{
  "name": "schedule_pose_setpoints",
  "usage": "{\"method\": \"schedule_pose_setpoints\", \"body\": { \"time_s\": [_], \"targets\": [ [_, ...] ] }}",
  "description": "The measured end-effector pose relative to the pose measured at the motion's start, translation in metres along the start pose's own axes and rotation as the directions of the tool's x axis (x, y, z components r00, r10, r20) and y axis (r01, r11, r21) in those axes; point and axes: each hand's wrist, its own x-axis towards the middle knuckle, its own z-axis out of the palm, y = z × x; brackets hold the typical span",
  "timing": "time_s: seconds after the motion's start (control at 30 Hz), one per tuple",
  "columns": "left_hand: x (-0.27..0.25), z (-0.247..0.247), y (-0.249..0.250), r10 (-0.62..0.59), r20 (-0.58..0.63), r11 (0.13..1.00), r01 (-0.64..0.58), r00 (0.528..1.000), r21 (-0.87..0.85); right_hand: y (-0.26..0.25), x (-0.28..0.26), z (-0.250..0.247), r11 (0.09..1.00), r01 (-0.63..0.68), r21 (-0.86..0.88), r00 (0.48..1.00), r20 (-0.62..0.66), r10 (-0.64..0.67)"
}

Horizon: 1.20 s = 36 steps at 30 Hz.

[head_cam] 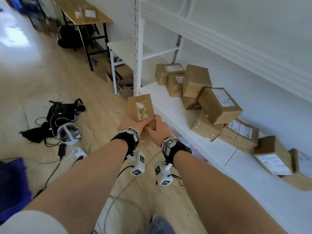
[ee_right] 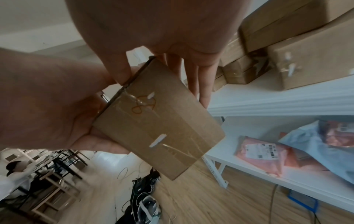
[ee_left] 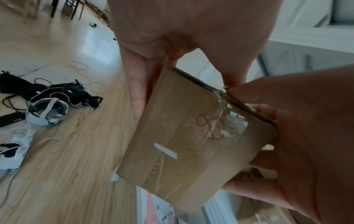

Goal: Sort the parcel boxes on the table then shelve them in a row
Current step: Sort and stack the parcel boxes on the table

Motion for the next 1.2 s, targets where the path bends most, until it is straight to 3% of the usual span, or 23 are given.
{"method": "schedule_pose_setpoints", "body": {
  "time_s": [0.27, 0.53, 0.73, 0.87, 1.03, 1.2],
  "targets": [
    [0.134, -0.034, 0.014, -0.105, -0.089, 0.994, 0.103, 0.99, -0.03, -0.04, 0.147, 0.044, 0.997, 0.069, 0.029, 0.993, 0.092, -0.071],
    [0.287, -0.084, 0.082, -0.098, -0.149, 0.994, 0.089, 0.984, -0.065, -0.105, 0.327, 0.066, 0.984, 0.148, 0.095, 0.985, 0.073, -0.155],
    [0.395, -0.137, 0.109, -0.114, -0.222, 0.993, 0.103, 0.968, -0.062, -0.17, 0.432, 0.083, 0.981, 0.191, -0.015, 0.976, 0.105, -0.189],
    [0.473, -0.162, 0.114, -0.089, -0.233, 0.995, 0.076, 0.968, -0.065, -0.201, 0.495, 0.1, 0.989, 0.148, 0.016, 0.984, 0.096, -0.148],
    [0.591, -0.177, 0.128, -0.013, -0.175, 1.0, 0.017, 0.985, 0.022, -0.225, 0.596, 0.137, 0.995, 0.086, 0.048, 0.996, -0.026, -0.085],
    [0.694, -0.191, 0.161, 0.086, -0.014, 0.986, -0.083, 0.996, 0.147, -0.249, 0.682, 0.145, 0.987, -0.08, 0.137, 0.986, -0.137, 0.099]
  ]
}}
